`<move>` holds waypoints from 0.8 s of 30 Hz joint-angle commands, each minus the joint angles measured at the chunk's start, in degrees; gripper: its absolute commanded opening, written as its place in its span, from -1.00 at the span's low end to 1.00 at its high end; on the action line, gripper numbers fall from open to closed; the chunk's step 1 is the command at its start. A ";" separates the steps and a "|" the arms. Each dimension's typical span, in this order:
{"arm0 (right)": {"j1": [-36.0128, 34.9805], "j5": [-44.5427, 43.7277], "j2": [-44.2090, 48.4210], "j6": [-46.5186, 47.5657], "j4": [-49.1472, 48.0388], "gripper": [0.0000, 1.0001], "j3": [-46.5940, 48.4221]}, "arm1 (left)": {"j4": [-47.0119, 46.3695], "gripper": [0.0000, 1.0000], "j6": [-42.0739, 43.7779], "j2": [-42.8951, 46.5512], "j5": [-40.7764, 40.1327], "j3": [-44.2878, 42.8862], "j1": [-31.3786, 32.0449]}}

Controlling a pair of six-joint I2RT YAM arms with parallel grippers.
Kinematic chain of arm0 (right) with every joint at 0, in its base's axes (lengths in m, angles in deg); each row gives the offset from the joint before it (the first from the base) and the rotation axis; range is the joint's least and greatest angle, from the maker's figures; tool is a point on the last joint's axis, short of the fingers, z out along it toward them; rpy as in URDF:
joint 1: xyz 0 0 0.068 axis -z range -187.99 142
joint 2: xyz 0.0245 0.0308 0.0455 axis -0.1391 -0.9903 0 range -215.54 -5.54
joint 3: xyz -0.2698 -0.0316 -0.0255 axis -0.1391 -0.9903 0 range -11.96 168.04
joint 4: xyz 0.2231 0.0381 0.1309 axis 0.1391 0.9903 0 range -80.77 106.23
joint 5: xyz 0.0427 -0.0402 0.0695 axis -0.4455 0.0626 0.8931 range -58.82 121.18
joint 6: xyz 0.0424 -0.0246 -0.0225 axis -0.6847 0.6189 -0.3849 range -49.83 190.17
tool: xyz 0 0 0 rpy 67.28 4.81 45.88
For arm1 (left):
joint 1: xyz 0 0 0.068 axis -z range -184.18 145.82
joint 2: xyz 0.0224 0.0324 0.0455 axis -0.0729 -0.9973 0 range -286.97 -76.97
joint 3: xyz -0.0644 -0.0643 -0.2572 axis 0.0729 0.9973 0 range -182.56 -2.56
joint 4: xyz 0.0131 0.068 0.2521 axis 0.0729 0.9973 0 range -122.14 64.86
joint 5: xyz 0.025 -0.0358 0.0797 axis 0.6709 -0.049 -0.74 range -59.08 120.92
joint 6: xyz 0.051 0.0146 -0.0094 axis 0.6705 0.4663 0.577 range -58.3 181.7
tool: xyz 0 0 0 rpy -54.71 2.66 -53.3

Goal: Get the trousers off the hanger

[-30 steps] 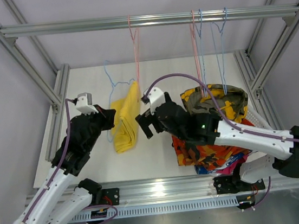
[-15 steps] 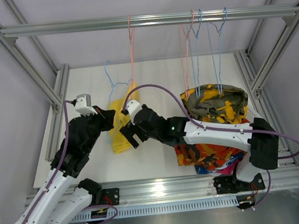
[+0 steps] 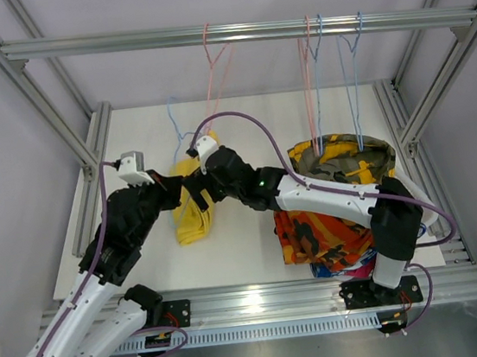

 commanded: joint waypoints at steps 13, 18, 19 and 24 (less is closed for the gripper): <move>5.09 -1.61 -5.11 -0.80 -4.42 0.99 4.05 | -6.10 -0.99 0.89 2.64 1.07 -0.68 0.11; 5.01 -2.40 -5.46 -1.59 -9.42 0.76 2.65 | -5.93 -0.99 0.80 2.64 1.43 -0.59 0.11; 5.01 -3.01 -5.38 -1.77 -10.13 0.67 2.30 | -5.93 -0.99 0.81 2.73 1.51 -0.59 0.11; 5.09 -3.37 -5.55 -1.68 -13.55 -0.15 0.98 | -5.84 -0.99 0.80 2.82 2.13 -0.68 0.11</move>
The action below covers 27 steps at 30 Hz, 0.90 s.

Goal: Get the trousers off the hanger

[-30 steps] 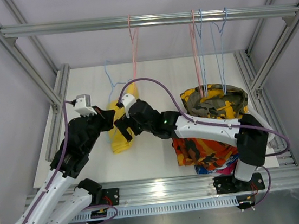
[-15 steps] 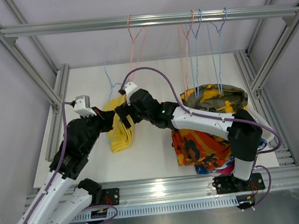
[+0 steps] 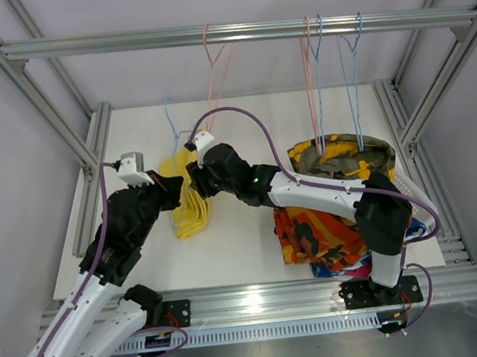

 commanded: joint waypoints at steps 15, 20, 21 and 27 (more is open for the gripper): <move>2.67 -5.00 -3.80 -0.04 -6.73 -0.97 1.93 | -5.73 -0.99 0.81 1.90 2.37 -1.29 0.13; 3.37 -6.32 -2.65 -0.22 -5.76 -1.00 2.54 | -5.56 -0.99 1.16 2.34 2.02 -1.29 0.13; 3.46 -6.58 -2.39 0.04 -3.85 -1.00 3.24 | -5.56 -0.99 1.07 2.34 2.02 -1.46 0.13; 3.02 -8.07 1.47 1.18 -0.58 -1.00 5.43 | -5.03 -0.99 1.07 1.81 1.76 -1.64 0.13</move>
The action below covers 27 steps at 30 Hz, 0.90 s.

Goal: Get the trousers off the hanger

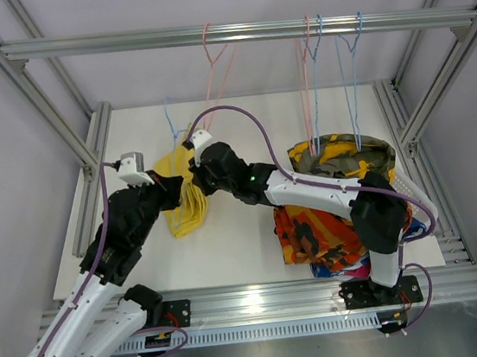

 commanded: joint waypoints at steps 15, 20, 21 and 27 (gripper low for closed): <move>2.89 -13.41 13.46 3.75 6.16 -1.00 1.50 | -4.02 -0.99 0.59 -0.30 2.53 -2.28 0.35; 3.59 -13.59 15.92 2.88 5.55 -1.00 -2.10 | -3.67 -0.99 0.68 -0.47 2.18 -2.45 0.35; 3.59 -13.68 16.27 2.35 5.38 -1.00 -4.28 | -3.67 -0.99 0.68 -0.47 2.17 -2.45 0.35; 4.47 -15.08 23.39 -0.73 0.90 -1.00 -17.56 | -3.49 -0.99 0.76 -0.56 1.91 -2.54 0.35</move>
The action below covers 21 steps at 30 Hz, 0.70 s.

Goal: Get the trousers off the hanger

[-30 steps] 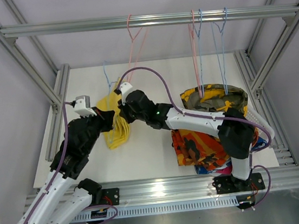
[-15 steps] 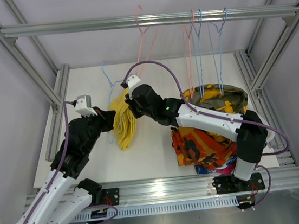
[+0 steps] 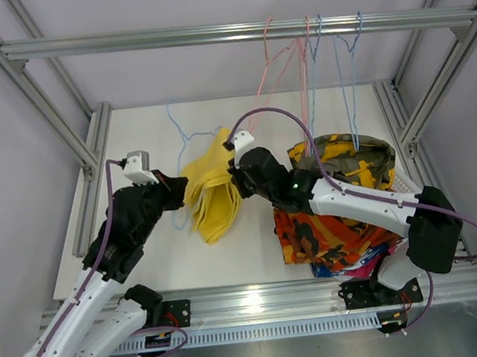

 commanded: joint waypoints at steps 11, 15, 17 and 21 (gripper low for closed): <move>3.41 -3.68 6.36 -6.69 -7.77 -0.97 -13.19 | -3.03 -0.99 0.83 0.46 0.95 -2.80 0.33; 2.00 -3.42 1.79 -8.20 -9.53 -0.78 -13.45 | -3.03 -0.99 1.01 0.29 1.04 -2.89 0.67; 1.56 -3.15 -0.32 -8.55 -10.50 -0.57 -13.45 | -2.95 -0.99 1.36 0.03 1.30 -2.98 0.85; 1.21 -2.01 -2.52 -9.07 -10.41 -0.09 -12.67 | -2.24 -0.99 1.53 -0.94 1.74 -3.85 1.29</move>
